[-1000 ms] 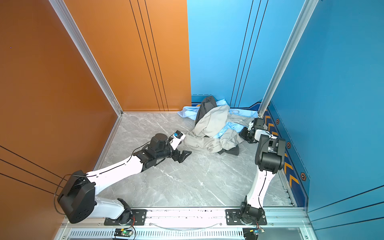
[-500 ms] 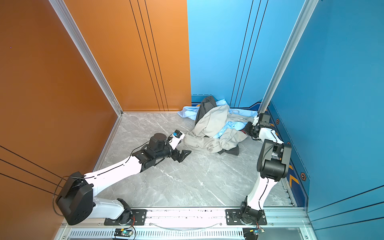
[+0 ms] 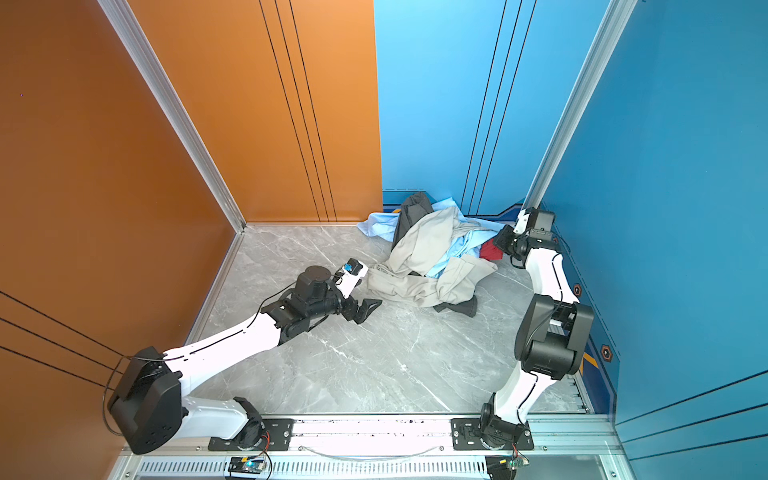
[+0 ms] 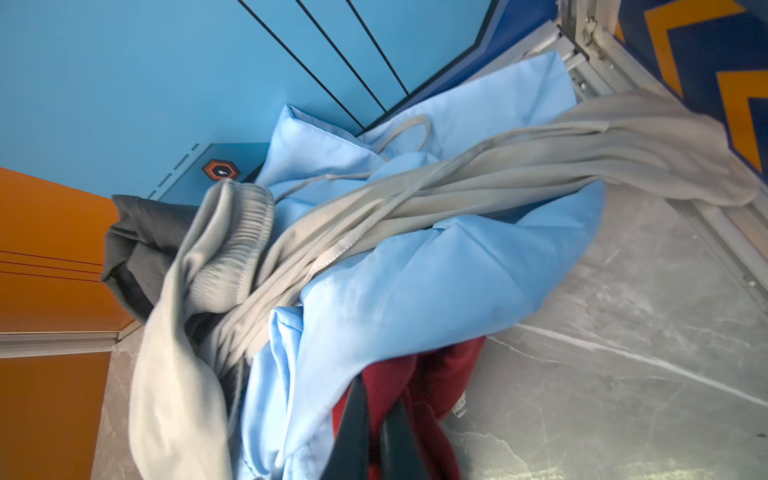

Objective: Pick out a specific cloth from the pile
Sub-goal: 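Lift the red sweatshirt up out of the pile with the right gripper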

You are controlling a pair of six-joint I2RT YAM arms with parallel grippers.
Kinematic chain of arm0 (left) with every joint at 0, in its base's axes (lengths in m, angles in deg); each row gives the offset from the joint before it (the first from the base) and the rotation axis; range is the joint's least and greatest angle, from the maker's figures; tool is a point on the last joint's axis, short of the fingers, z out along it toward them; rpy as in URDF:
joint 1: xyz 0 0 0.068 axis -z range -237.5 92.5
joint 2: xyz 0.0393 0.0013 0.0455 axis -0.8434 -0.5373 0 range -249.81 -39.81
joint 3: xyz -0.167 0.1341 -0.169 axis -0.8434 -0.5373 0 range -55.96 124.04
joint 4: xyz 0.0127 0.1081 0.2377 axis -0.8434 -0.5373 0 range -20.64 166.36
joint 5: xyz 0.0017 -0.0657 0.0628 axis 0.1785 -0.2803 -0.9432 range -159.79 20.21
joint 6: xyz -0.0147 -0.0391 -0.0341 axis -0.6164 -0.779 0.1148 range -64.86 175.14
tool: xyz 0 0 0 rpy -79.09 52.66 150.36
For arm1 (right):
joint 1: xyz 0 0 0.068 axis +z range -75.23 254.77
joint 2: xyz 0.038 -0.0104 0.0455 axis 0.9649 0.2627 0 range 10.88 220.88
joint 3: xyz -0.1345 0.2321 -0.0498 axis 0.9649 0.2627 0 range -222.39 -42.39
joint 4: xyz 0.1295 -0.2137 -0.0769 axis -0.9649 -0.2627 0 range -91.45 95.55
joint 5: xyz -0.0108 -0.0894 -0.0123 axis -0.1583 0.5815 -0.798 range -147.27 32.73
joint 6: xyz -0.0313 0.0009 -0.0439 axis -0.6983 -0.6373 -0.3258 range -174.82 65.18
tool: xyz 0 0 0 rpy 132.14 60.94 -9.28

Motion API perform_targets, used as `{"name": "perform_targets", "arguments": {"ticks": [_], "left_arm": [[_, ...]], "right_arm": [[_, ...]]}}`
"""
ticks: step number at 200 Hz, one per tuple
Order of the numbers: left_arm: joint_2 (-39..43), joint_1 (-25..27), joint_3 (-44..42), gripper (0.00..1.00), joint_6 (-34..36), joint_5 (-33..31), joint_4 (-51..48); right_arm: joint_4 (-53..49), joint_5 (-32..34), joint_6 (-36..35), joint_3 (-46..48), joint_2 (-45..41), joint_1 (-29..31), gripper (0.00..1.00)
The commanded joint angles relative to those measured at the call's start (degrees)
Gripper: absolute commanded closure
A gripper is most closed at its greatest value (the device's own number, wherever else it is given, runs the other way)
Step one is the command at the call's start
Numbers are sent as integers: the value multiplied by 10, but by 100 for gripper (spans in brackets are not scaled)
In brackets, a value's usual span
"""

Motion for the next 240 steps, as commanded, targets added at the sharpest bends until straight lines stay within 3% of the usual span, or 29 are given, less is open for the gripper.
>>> {"name": "perform_targets", "arguments": {"ticks": [1,87,182,240], "left_arm": [[16,5,4,4,-1,-10,6],[16,5,4,4,-3,-17,6],[5,-3,7,4,-19,-21,14],[-27,14,40,4,-20,-71,32]], "right_arm": [[12,-19,25,-57,-32,-2,100],[-6,-48,79,-237,-16,17,100],[-15,-31,104,-452,30,59,100],[-2,-23,87,-450,6,90,100]]}}
